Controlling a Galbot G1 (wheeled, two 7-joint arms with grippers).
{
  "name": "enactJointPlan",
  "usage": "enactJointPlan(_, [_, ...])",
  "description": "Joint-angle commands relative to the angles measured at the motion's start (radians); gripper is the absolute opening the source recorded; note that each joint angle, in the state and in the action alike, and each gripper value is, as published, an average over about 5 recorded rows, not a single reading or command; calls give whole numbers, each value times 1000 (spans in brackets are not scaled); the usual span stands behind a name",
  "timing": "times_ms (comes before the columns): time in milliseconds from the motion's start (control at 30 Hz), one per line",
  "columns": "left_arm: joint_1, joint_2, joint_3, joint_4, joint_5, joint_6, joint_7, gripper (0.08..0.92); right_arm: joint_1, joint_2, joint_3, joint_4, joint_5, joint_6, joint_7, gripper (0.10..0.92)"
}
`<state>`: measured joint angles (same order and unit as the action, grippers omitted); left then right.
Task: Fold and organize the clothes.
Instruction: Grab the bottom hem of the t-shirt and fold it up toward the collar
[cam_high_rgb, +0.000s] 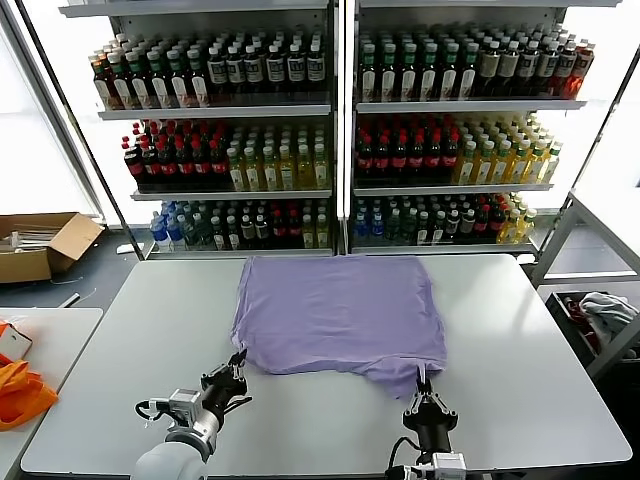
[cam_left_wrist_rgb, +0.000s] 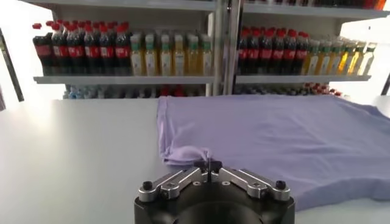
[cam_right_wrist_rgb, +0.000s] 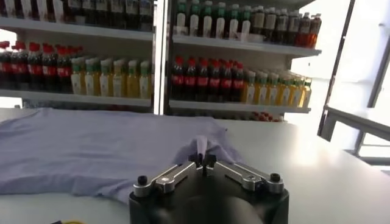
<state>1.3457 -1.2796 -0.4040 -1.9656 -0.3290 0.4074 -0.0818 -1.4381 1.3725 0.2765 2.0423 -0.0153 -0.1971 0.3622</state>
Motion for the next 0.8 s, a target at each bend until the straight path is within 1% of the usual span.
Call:
enactJointPlan(33, [-210,47,17,131,-125,-41,-20,84,232,-4,21,-123,-11,0,-26,108])
enactJointPlan(300, [-382,52,31,298,-208,-24,-42,84,468,-3,-2,-342,16,-32,-25,108])
enactJointPlan(433, [-425,49,50,363,-209,-21,-44,84,551,-1,-15,-437,32,-40,-27,108])
enactJointPlan(600, [-451,43,79,424,-199,-15,-43,84,588,0,-24,-512,44,-65,-43,108])
enactJointPlan(700, [-461,45,97,454,-186,-9,-36,84,593,-3,-29,-539,33,-112,-77,149])
enactJointPlan(800, [-467,48,108,467,-183,0,-26,89,581,-5,-35,-543,14,-156,-115,233])
